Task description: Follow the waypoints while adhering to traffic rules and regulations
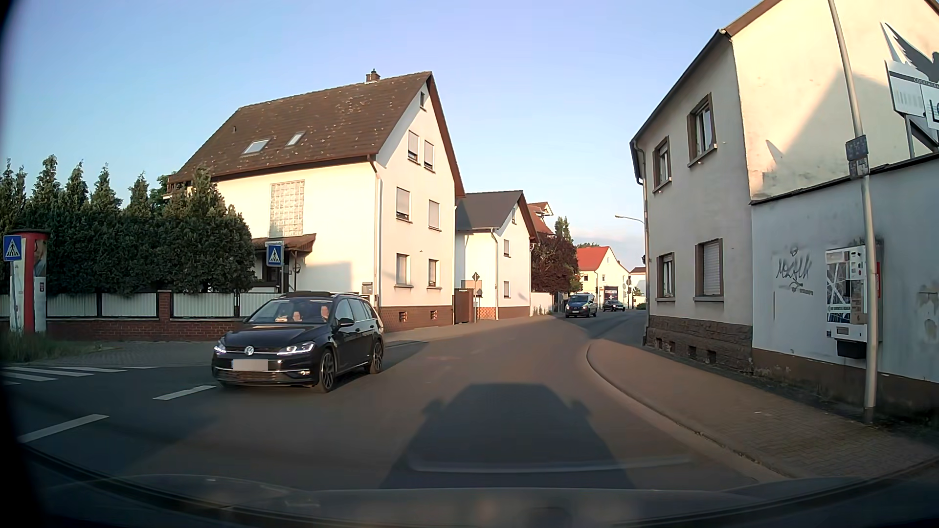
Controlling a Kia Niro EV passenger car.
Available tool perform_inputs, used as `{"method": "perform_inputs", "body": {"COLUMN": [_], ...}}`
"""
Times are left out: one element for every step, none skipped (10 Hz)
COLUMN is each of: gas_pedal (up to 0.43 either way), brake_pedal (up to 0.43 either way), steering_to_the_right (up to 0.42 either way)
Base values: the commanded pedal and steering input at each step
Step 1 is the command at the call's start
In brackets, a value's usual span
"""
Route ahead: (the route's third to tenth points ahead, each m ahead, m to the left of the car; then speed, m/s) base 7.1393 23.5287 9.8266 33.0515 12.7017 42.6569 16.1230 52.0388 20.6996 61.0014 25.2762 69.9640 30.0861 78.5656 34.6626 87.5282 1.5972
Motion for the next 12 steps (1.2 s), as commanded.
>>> {"method": "perform_inputs", "body": {"gas_pedal": [0.0, 0.0, 0.0, 0.0, 0.0, 0.0, 0.0, 0.0, 0.0, 0.0, 0.0, 0.0], "brake_pedal": [0.287, 0.287, 0.287, 0.28, 0.268, 0.268, 0.268, 0.256, 0.238, 0.226, 0.226, 0.226], "steering_to_the_right": [-0.034, -0.034, -0.034, -0.035, -0.036, -0.037, -0.038, -0.039, -0.04, -0.04, -0.04, -0.041]}}
